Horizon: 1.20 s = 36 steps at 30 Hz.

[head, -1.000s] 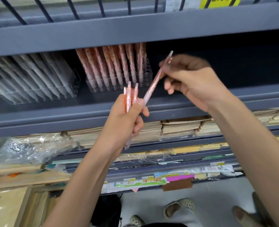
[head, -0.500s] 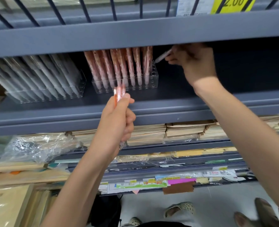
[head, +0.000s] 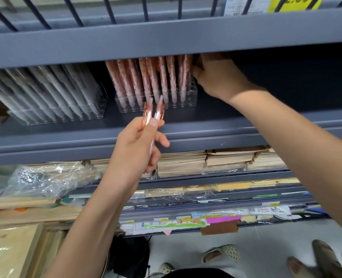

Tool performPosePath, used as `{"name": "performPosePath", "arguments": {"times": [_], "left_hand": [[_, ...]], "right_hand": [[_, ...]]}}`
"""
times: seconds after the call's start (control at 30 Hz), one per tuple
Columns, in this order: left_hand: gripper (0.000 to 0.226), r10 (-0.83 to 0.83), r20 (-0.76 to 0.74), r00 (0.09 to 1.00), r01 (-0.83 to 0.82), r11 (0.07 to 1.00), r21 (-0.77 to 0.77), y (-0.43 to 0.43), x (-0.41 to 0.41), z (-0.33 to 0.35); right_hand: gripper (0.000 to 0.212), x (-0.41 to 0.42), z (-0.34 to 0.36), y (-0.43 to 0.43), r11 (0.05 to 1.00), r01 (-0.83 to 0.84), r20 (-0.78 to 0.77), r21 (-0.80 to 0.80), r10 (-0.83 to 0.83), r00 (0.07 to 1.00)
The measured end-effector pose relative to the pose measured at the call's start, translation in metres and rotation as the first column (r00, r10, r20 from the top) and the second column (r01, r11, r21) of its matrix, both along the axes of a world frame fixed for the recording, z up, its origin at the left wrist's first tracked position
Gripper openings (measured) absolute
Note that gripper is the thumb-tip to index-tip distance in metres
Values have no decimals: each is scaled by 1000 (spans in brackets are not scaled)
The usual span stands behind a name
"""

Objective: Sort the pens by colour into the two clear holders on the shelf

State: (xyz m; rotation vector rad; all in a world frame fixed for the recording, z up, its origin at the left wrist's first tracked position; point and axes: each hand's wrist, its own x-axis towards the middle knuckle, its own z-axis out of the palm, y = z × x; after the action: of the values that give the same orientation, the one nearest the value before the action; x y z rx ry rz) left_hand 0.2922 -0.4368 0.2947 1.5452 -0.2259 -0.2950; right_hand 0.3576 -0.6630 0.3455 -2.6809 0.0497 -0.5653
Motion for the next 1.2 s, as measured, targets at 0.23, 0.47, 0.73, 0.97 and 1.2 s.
{"name": "performPosePath", "arguments": {"times": [0.23,0.47,0.73,0.97,1.2], "left_hand": [[25,-59,6,998,59,995,-76,-4,-1,-6],[31,-133,13,991,134,985,-107,-18,-5,-7],[25,-149,7,989,149,979,-141,-25,-5,-5],[28,-112,-4,994,112,993,-47,-13,-2,-6],[37,-135,-53,989,131,988,-85,-4,2,-8]], "right_hand": [[18,-25,-3,-4,850,130,82,511,-199,977],[9,-79,-24,15,462,-165,-9,871,352,936],[11,-90,-27,14,485,-165,-61,859,418,907],[9,-79,-14,6,283,-243,206,928,155,966],[12,-57,-3,-14,422,-275,398,864,-237,886]]}}
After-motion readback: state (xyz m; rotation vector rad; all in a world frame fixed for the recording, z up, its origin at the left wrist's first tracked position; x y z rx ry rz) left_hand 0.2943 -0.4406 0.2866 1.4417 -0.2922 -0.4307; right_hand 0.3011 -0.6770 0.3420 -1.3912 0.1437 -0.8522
